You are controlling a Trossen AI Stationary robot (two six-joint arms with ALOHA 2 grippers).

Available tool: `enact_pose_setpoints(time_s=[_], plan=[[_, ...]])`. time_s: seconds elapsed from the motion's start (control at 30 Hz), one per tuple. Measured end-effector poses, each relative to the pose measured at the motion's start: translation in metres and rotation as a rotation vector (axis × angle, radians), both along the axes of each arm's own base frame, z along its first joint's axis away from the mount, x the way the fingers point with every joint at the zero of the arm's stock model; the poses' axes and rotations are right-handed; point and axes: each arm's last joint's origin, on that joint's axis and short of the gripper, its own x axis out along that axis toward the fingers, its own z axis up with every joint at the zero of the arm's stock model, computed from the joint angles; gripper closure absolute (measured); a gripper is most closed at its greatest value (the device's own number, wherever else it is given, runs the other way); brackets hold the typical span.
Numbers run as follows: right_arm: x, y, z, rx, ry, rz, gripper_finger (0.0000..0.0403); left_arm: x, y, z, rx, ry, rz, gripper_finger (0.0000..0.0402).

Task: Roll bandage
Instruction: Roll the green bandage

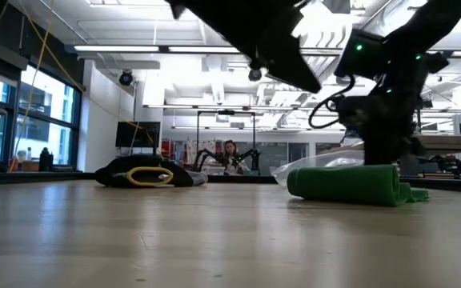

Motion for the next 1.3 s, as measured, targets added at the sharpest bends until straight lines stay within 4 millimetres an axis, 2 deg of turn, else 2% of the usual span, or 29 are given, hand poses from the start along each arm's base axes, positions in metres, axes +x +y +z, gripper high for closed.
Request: enact_pose_setpoints(time_s=[0.2, 0.47, 0.67, 1.07, 1.3], plan=[[0.01, -0.017, -0.015, -0.012, -0.013, 0.005, 0.0403, -0.033, 0.001, 0.006, -0.141, -0.036, 0.276, 0.0402], [0.014, -0.016, -0.023, -0.014, 0.009, 0.025, 0.0403, -0.084, -0.032, 0.0, -0.236, -0.112, 0.455, 0.0401], [0.012, 0.007, -0.022, -0.001, 0.054, 0.039, 0.0403, -0.102, -0.052, -0.006, -0.235, -0.062, 0.478, 0.0402], [0.008, 0.069, -0.022, 0.07, 0.083, -0.01, 0.0403, -0.11, -0.071, -0.006, -0.231, -0.045, 0.426, 0.0402], [0.003, 0.09, -0.022, 0.107, 0.091, -0.021, 0.0403, -0.115, -0.087, -0.007, -0.272, -0.012, 0.346, 0.0401]])
